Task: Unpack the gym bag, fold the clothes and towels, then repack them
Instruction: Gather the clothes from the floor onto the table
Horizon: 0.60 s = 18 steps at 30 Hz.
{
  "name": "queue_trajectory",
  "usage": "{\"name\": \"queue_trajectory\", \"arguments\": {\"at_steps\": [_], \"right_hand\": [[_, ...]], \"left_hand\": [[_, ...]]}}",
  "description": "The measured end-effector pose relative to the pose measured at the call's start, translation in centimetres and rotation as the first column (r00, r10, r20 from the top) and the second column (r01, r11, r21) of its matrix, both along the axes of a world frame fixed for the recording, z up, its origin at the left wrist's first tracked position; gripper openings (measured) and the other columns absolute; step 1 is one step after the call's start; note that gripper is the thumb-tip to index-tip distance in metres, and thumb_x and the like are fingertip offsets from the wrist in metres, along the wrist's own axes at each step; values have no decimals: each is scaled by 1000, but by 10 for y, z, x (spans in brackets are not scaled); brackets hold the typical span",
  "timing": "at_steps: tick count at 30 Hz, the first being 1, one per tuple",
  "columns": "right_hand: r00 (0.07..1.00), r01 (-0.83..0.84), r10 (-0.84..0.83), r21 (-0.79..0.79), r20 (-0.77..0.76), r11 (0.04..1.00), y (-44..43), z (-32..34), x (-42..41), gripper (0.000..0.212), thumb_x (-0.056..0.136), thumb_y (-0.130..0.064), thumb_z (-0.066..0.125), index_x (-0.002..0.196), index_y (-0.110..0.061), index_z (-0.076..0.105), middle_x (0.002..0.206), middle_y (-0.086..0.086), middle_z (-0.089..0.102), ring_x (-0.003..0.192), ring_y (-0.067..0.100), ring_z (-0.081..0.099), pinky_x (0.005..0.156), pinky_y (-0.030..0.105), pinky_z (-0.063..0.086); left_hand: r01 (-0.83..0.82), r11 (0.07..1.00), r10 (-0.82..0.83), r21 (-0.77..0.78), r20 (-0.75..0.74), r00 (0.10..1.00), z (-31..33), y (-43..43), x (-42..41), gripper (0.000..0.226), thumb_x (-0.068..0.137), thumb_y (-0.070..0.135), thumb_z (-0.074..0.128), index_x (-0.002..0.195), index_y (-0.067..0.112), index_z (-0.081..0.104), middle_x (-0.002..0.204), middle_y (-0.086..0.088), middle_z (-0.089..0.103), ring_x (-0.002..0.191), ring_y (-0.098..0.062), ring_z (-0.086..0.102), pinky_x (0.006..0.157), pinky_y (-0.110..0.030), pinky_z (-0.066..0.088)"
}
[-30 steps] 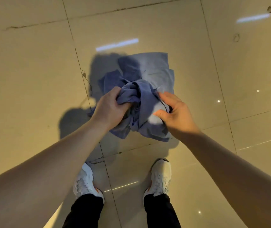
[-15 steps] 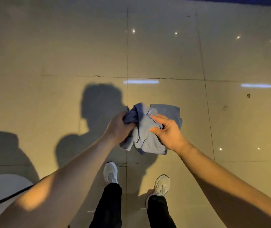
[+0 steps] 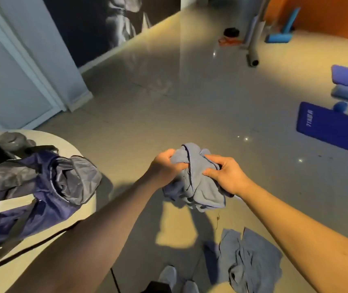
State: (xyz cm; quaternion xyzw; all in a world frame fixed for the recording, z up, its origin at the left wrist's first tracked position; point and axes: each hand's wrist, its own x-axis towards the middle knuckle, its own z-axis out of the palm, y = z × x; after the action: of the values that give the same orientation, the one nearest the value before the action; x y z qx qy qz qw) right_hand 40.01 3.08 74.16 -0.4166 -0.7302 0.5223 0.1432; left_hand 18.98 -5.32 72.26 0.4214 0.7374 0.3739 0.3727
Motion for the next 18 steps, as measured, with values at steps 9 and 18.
{"name": "queue_trajectory", "arguments": {"at_steps": [9,18], "right_hand": [[911,-358,388,203,-138,912,-13,125,-165,42,90,-12,74,128,-29,68,104,-19,69,89,-10,65,78,12,54],[737,-524,635,398,-230,753,-102,226,-317,45,92,-22,73,136,-25,63,117,-11,66,101,6,61,82,17,50]], "left_hand": [[-386,886,422,256,-101,901,135,-86,-106,28,87,31,77,108,17,66,100,4,69,86,-7,62,67,-21,45],[-542,723,655,427,-177,735,244,-206,-210,17,89,26,76,95,16,63,88,3,67,75,-5,60,60,-17,43]]}}
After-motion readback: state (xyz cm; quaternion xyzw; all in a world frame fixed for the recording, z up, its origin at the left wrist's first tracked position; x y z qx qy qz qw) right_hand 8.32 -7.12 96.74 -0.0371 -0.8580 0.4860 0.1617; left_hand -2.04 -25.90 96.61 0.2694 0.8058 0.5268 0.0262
